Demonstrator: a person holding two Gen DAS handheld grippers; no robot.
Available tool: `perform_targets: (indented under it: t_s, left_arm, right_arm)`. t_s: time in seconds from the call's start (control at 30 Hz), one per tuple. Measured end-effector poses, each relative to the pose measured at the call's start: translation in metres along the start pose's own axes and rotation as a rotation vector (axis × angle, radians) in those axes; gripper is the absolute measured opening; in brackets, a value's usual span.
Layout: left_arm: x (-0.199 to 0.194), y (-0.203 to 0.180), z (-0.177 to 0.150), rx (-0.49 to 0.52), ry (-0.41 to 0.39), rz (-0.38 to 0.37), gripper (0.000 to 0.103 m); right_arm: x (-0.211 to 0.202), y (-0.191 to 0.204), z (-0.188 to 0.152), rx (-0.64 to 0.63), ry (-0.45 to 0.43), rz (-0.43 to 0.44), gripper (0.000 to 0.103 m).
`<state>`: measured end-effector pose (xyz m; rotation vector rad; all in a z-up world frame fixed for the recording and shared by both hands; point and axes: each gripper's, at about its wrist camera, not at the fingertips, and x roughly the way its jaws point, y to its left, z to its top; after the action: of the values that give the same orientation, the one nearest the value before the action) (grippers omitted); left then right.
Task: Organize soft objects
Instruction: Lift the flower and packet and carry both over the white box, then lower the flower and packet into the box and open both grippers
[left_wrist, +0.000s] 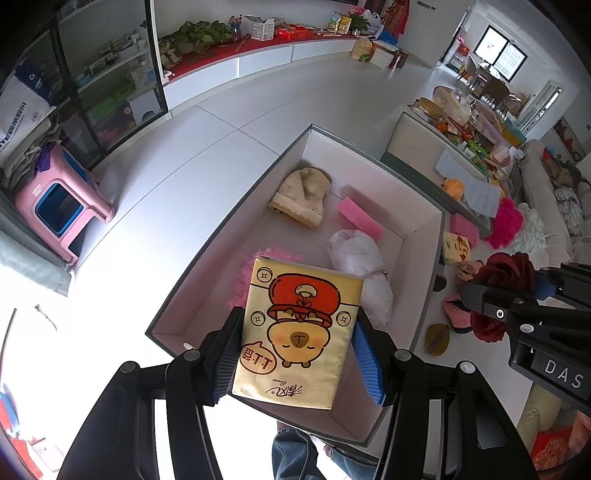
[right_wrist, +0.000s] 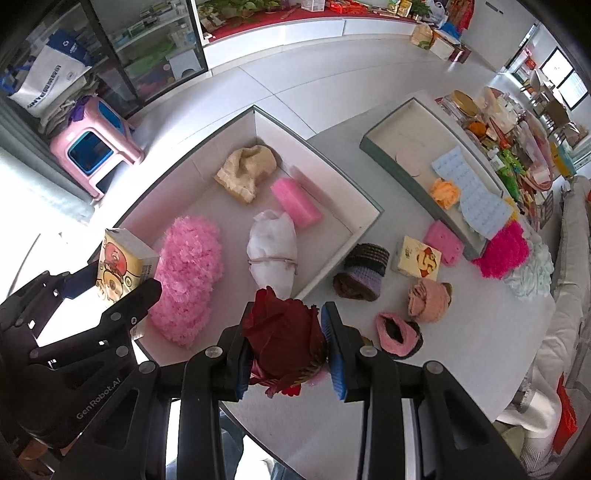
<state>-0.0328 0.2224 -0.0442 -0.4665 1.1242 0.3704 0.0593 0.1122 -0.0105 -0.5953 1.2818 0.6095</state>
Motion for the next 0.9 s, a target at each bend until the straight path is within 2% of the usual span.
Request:
perform_targets:
  t_s: [0.3,0.5,0.7,0.9]
  left_arm:
    - [0.011,0.007,0.007,-0.014,0.014,0.041,0.057]
    - [0.03,0.01,0.015,-0.027,0.034,0.083,0.057]
    - [0.044,0.0,0.018,0.007,0.05,0.105,0.058]
    - [0.057,-0.006,0.016,0.031,0.077,0.118,0.058]
  right_arm:
    - [0.007,0.0,0.013,0.005,-0.003,0.022,0.037]
    - [0.021,-0.013,0.027,0.085,0.001,0.089,0.037]
    - [0.042,-0.021,0.039,0.159,0.027,0.133,0.037]
    - [0.063,-0.025,0.044,0.195,0.046,0.152,0.037]
